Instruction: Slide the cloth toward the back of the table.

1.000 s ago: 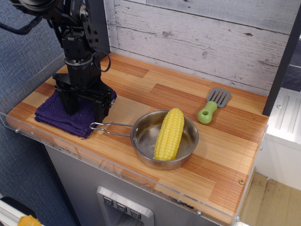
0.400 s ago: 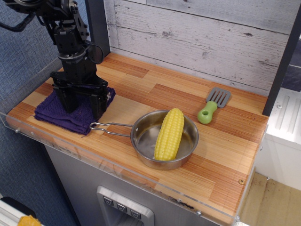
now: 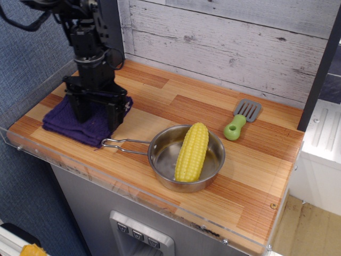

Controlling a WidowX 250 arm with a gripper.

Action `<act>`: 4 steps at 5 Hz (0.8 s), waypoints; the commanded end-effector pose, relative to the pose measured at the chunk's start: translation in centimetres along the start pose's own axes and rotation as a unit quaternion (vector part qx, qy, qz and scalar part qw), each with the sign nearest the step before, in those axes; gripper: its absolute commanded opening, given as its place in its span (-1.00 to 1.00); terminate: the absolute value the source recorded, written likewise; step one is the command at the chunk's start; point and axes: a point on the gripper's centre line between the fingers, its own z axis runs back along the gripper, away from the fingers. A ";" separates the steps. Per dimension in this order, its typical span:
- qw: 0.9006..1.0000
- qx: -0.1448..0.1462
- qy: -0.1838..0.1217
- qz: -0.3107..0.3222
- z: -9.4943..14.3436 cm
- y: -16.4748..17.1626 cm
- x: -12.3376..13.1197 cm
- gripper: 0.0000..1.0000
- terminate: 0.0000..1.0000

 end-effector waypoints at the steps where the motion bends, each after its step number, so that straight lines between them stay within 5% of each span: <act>1: 1.000 -0.021 -0.006 0.000 0.3 -3.1 2.4 1.00 -1.00; 4: 0.998 -0.049 -0.007 0.041 0.3 -0.5 4.5 1.00 -1.00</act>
